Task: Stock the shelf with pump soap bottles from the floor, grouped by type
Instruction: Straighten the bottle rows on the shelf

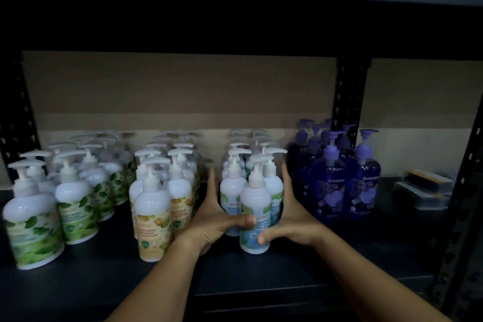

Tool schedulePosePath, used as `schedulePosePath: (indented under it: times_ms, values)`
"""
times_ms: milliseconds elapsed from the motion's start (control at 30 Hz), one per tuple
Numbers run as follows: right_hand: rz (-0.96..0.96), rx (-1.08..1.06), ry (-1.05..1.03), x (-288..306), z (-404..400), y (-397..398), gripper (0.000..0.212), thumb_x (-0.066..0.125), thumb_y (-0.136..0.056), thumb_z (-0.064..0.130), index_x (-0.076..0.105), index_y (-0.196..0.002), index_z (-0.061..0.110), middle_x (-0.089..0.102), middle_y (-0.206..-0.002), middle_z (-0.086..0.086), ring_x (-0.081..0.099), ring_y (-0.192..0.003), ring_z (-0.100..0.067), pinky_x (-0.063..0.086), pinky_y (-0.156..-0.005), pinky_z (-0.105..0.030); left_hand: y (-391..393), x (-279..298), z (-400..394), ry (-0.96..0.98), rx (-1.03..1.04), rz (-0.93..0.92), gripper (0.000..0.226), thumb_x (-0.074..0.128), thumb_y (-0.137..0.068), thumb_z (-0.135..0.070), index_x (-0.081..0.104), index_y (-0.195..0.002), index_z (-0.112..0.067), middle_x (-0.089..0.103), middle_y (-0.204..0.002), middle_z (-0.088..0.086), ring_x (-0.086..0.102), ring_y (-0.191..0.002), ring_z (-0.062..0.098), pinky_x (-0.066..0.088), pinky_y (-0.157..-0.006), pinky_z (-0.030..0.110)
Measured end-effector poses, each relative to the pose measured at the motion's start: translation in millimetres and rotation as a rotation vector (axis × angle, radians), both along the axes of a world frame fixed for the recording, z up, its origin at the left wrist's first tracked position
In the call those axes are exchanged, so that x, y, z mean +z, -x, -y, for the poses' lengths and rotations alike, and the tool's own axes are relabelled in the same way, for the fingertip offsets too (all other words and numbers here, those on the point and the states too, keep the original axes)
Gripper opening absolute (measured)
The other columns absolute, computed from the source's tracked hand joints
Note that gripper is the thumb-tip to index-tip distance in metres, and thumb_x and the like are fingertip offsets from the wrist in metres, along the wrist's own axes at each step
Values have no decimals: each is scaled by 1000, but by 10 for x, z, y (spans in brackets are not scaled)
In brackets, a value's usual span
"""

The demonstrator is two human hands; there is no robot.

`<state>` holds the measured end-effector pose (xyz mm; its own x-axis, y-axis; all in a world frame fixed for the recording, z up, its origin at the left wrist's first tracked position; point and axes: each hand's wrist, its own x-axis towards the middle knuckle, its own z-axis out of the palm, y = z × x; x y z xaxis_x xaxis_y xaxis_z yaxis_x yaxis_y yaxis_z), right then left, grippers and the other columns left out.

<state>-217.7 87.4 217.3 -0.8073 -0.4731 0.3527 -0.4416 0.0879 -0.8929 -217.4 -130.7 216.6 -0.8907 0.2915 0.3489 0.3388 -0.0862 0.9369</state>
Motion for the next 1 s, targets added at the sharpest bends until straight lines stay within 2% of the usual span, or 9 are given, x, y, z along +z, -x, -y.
schedulePosePath:
  times_ms: [67, 100, 200, 300, 367, 500, 667, 867, 1000]
  values:
    - [9, -24, -10, -20, 21, -60, 166, 94, -57, -8, -31, -147, 52, 27, -157, 25, 45, -142, -3, 51, -107, -37, -90, -43, -19, -9, 38, -6, 154, 103, -42, -16, 6, -156, -51, 47, -149, -24, 59, -119, -15, 58, -83, 20]
    - [10, -35, -22, -31, 33, -78, 166, 94, -57, -10, -31, -147, 51, 25, -155, 29, 44, -140, 4, 51, -105, -31, -115, -65, -35, -4, 54, -20, 152, 105, -44, -12, 8, -156, -50, 49, -148, -23, 59, -117, -15, 57, -83, 18]
    - [-12, -57, -46, -39, 58, -88, 165, 94, -58, -9, -31, -147, 49, 21, -153, 33, 39, -137, 15, 49, -99, -16, -122, -83, -93, 44, 39, -82, 130, 98, -59, 2, 22, -157, -40, 57, -150, -10, 60, -131, 6, 57, -96, 28]
    - [-21, -52, -43, -22, 84, -82, 163, 94, -59, -10, -27, -146, 55, 24, -159, 25, 43, -142, 2, 54, -99, -28, -94, -66, -124, 58, 27, -73, 128, 96, -65, 3, 18, -158, -41, 57, -149, -12, 59, -134, 11, 57, -100, 36]
    - [-30, -43, -42, 4, 93, -91, 161, 92, -59, -13, -23, -150, 51, 27, -159, 22, 46, -141, -2, 56, -98, -33, -88, -64, -133, 64, 17, -74, 129, 94, -68, 5, 15, -159, -40, 58, -148, -14, 60, -134, 11, 57, -100, 36]
    - [-22, -37, -49, 19, 104, -116, 158, 90, -60, -18, -22, -153, 44, 32, -155, 23, 50, -137, 1, 57, -95, -31, -120, -43, -139, 66, 7, -70, 132, 91, -70, 6, 7, -160, -41, 50, -152, -16, 58, -132, 2, 56, -97, 26]
    - [16, -37, -33, 9, 114, -155, 163, 88, -63, -17, -36, -148, 46, 20, -158, 26, 43, -136, 11, 54, -96, -26, -157, -18, -102, 37, -10, -43, 143, 96, -61, -8, -3, -157, -47, 38, -146, -34, 54, -120, -21, 53, -92, 14]
    - [-2, -49, -7, -14, 127, -151, 165, 91, -61, -14, -35, -147, 49, 20, -157, 28, 40, -143, 4, 51, -105, -32, -156, -33, -66, 65, 15, -95, 131, 98, -63, -7, 17, -162, -35, 49, -156, -13, 54, -139, 6, 53, -107, 32]
    - [8, -65, 3, -31, 101, -134, 160, 90, -62, -15, -29, -147, 51, 23, -153, 32, 44, -137, 10, 51, -102, -26, -141, -50, -58, 69, 20, -116, 130, 97, -67, -4, 15, -162, -39, 48, -157, -13, 52, -141, 10, 51, -111, 41]
